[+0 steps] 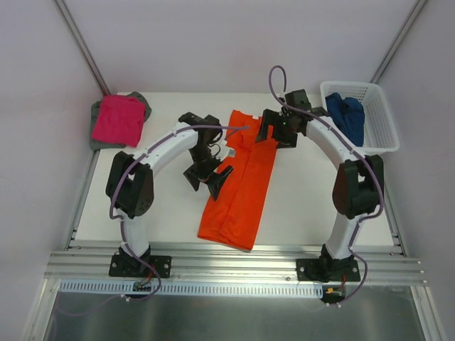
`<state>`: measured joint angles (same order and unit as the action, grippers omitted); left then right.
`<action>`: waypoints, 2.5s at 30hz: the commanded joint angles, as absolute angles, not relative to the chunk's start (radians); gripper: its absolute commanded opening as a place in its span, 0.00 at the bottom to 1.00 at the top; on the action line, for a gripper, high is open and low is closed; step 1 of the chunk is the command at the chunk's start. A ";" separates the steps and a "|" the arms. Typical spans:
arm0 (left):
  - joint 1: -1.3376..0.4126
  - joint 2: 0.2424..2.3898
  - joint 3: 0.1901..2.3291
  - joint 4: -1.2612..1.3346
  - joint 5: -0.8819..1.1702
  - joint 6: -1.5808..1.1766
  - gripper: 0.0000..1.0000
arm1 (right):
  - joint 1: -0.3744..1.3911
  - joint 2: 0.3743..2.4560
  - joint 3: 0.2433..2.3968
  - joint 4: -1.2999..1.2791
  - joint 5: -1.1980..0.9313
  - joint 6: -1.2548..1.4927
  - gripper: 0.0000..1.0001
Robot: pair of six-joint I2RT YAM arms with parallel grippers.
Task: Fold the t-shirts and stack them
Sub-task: Fold the tshirt
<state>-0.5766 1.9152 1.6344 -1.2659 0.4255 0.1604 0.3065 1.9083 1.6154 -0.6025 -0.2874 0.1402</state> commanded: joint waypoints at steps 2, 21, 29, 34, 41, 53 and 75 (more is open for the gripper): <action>-0.531 1.876 1.574 -1.287 0.382 0.179 0.99 | 0.307 1.763 1.516 -0.635 -0.241 0.126 0.96; -0.520 1.927 1.425 -1.289 0.587 0.192 0.95 | 0.316 2.104 1.675 -0.601 -0.382 0.121 0.96; -0.519 1.968 1.437 -1.281 0.598 0.186 0.95 | 0.314 2.216 1.773 -0.611 -0.410 0.143 0.96; -0.520 1.974 1.427 -1.284 0.592 0.187 0.95 | 0.305 2.293 1.842 -0.615 -0.426 0.156 0.96; -0.520 1.983 1.407 -1.285 0.587 0.189 0.95 | 0.302 2.388 1.937 -0.604 -0.433 0.178 0.96; -0.522 1.990 1.399 -1.279 0.584 0.187 0.96 | 0.270 2.465 2.069 -0.551 -0.413 0.183 0.96; -0.520 1.945 1.492 -1.269 0.511 0.176 0.95 | 0.331 1.820 1.560 -0.636 -0.347 0.129 0.96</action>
